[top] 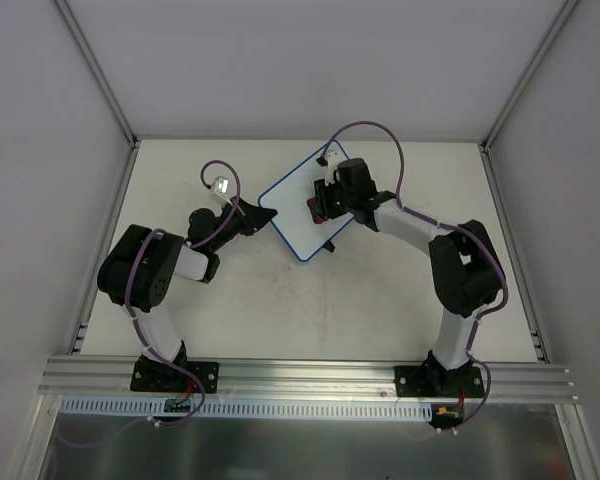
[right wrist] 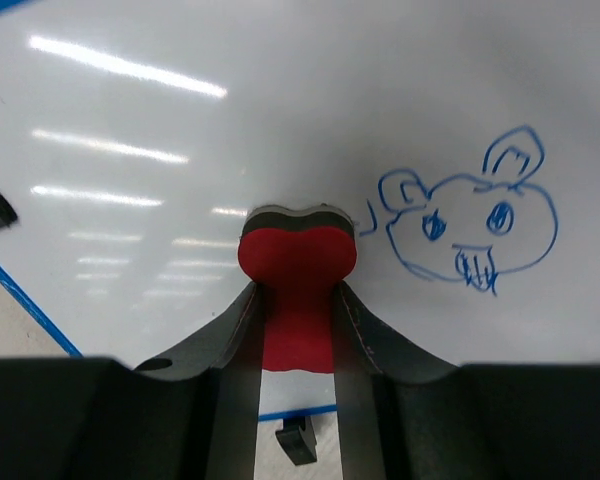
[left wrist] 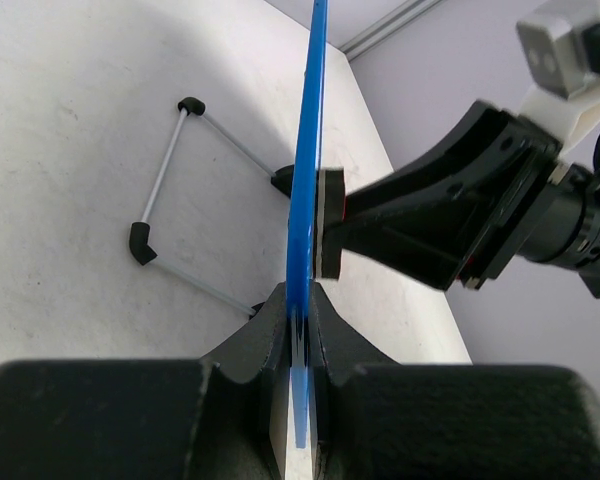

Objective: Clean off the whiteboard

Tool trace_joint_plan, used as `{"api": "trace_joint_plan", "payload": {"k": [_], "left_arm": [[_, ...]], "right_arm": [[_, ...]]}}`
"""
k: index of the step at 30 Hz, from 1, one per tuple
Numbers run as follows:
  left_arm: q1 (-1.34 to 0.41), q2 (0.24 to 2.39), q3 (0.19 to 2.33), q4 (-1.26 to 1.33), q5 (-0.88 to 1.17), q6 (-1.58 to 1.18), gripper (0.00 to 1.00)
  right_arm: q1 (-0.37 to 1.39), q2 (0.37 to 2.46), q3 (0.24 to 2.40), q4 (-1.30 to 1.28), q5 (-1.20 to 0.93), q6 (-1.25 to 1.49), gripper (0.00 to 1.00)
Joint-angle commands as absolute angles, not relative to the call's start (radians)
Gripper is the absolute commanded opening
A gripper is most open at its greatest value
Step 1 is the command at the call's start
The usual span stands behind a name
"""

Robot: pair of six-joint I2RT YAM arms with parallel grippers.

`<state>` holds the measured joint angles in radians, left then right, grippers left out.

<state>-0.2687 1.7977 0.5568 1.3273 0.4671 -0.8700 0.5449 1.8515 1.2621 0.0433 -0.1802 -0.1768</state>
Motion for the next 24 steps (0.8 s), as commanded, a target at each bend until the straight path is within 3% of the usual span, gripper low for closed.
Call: {"api": "trace_joint_plan", "payload": {"k": [1,14,24], "left_arm": [[-0.287,1.795,0.557,1.440,0.526,-0.831,0.00],[-0.288,1.786,0.554,1.430,0.526,-0.822,0.00],[-0.287,1.786,0.552,1.433,0.526,-0.824,0.00]], "right_arm": [[0.543,1.913,1.374,0.061,-0.164,-0.189,0.00],[0.505,1.996,1.598,-0.035,-0.152,-0.215,0.00],[0.477,1.957,1.421,0.006,-0.184,-0.186,0.00]]}}
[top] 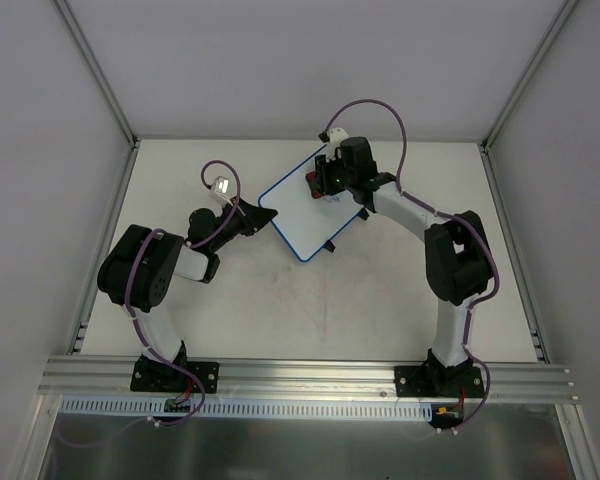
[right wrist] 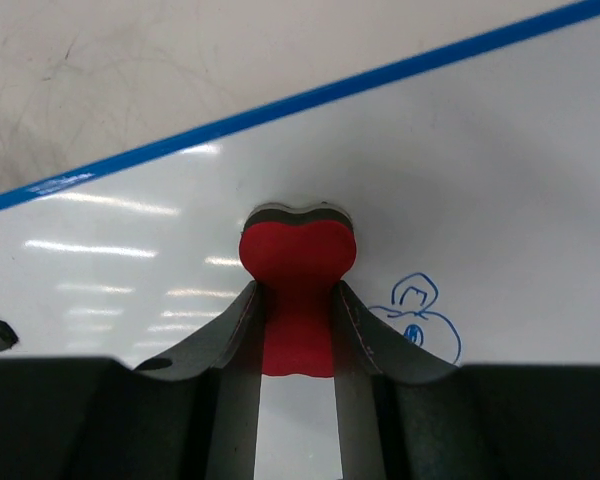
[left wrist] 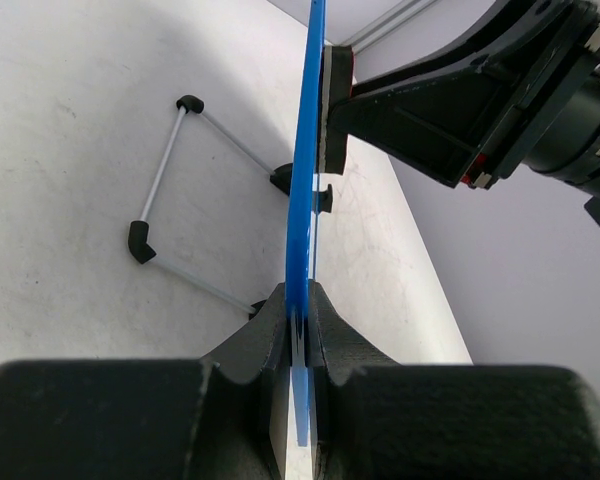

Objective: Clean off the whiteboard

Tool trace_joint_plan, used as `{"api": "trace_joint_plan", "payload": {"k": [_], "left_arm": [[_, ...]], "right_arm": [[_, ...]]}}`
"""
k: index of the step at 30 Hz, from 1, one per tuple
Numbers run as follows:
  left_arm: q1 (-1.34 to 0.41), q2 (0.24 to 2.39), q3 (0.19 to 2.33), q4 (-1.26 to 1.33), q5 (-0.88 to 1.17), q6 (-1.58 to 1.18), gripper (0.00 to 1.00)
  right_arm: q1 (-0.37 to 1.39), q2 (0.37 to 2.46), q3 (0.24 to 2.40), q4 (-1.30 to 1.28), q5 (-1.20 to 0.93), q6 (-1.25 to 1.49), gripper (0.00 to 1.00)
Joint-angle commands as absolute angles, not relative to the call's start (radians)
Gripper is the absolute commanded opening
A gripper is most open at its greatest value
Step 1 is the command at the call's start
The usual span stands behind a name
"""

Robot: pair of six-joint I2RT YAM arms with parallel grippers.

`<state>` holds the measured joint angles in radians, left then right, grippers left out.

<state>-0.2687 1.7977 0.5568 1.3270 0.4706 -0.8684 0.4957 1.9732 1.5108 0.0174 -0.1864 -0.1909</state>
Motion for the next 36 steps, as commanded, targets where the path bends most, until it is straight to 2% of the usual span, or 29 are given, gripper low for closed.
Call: {"api": "trace_joint_plan", "payload": {"k": [1,11,17,24,36], "left_arm": [[-0.287,1.784,0.552,1.433,0.526,-0.824,0.00],[-0.287,1.784,0.549,1.437,0.528,-0.825,0.00],[-0.288,1.787,0.551,1.440,0.526,-0.827,0.00],[-0.288,1.787,0.551,1.440,0.528,-0.827,0.00],[-0.288,1.787,0.552,1.437,0.529,-0.825,0.00]], "right_arm": [[0.476,1.948,1.392,0.035,-0.189,-0.170,0.00],[0.425,1.867,1.093,0.216,-0.224,-0.091,0.00],[0.416,1.845,1.020,0.252,-0.221,-0.077,0.00],[0.413,1.870,1.084,0.239,-0.247,-0.075,0.00],[0.437,1.937,1.376,0.100,-0.288,-0.084,0.00]]}}
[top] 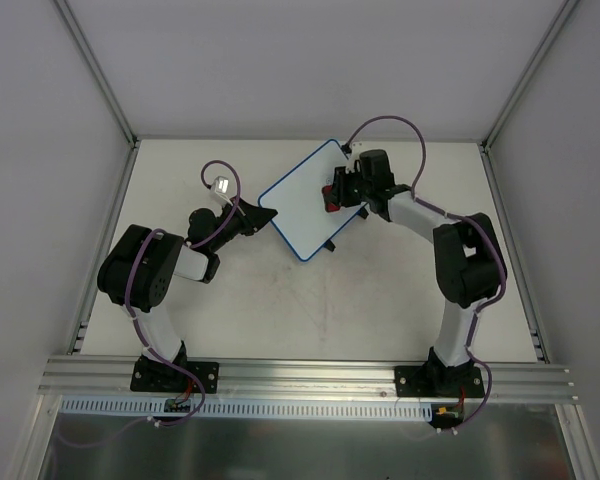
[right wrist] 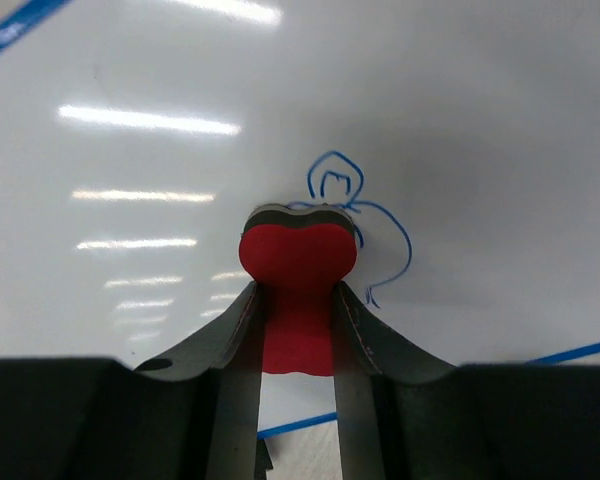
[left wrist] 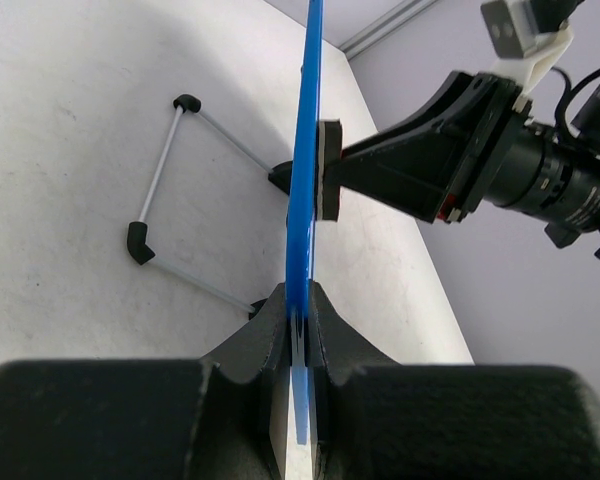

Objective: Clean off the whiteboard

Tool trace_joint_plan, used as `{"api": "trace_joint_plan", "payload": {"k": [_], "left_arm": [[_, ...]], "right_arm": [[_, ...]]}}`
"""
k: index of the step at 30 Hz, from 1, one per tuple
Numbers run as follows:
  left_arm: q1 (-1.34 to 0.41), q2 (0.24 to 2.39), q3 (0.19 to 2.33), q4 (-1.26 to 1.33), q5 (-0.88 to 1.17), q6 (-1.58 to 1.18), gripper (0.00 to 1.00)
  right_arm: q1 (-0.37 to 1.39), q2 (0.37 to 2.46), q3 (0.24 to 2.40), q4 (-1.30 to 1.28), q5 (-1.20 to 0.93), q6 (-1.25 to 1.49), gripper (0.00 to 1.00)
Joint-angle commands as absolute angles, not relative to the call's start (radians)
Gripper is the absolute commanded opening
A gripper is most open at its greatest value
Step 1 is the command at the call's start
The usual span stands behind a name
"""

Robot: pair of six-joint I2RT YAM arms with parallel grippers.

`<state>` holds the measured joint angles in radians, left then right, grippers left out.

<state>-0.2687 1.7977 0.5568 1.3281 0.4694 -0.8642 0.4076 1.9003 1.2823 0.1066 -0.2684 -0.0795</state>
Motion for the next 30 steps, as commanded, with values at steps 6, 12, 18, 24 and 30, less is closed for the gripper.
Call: {"api": "trace_joint_plan", "payload": {"k": [6,12,18,24,30], "left_arm": [[-0.288,1.789,0.555,1.436,0.532,-0.824,0.00],[-0.287,1.789,0.555,1.436,0.532,-0.824,0.00],[-0.287,1.787,0.555,1.436,0.534,-0.824,0.00],[-0.287,1.787,0.554,1.439,0.534,-0.824,0.00],[-0.287,1.789,0.555,1.440,0.534,-0.825,0.00]], "right_arm": [[0.442,1.973,1.524,0.028,-0.284,-0.100,0.00],[0.440,2.017,1.632,-0.058,-0.259,-0.115,0.00],[0.436,2.013,1.574,-0.057,-0.225,-0.118,0.00],[0.387,1.991,1.435,0.043,-0.273,-0.054,0.00],[0.351,1.928,1.230,0.144,-0.252,-0.003,0.00]]}}
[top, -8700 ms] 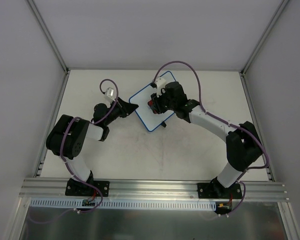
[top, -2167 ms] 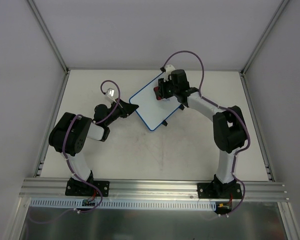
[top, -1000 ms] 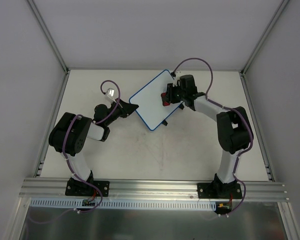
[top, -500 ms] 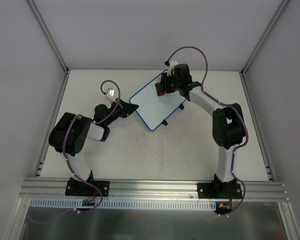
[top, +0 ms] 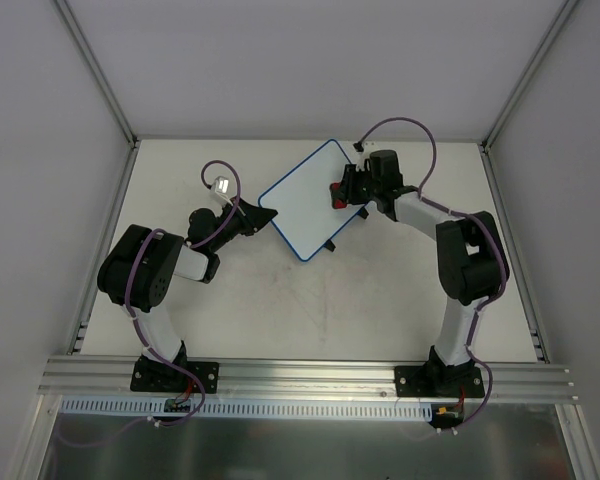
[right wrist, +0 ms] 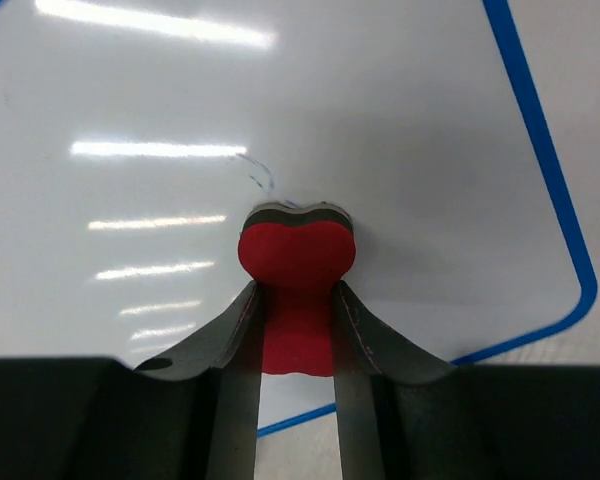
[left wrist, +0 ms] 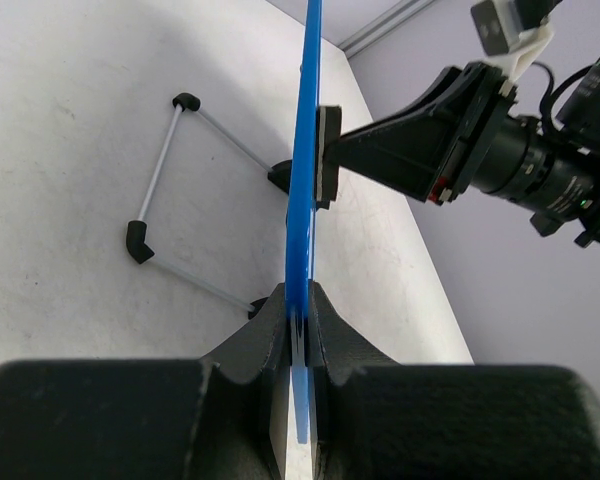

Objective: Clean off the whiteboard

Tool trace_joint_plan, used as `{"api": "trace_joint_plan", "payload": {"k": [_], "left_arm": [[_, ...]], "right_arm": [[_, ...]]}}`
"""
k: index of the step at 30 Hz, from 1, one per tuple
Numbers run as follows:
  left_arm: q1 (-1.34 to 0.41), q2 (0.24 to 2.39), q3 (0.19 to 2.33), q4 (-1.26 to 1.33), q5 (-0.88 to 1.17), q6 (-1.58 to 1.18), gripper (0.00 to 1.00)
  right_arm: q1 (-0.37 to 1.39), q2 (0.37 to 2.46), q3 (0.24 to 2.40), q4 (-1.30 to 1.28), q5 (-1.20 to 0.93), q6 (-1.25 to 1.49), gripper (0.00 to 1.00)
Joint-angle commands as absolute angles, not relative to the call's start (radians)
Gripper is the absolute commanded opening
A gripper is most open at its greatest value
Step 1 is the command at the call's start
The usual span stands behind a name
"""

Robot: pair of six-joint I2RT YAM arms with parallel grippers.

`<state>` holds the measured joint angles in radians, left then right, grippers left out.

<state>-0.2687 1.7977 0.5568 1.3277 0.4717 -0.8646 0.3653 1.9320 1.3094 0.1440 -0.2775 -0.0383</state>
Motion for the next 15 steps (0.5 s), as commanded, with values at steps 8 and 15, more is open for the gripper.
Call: {"api": "trace_joint_plan", "payload": {"k": [8,15], "left_arm": [[-0.287,1.789,0.555,1.442,0.537,-0.827,0.00],[-0.288,1.789,0.555,1.442,0.537,-0.825,0.00]], "right_arm": [[0.304,1.936,1.124,0.198,-0.261,0.071,0.00],[0.293,1.942,1.144,0.203,-0.270,0.083,0.00]]}}
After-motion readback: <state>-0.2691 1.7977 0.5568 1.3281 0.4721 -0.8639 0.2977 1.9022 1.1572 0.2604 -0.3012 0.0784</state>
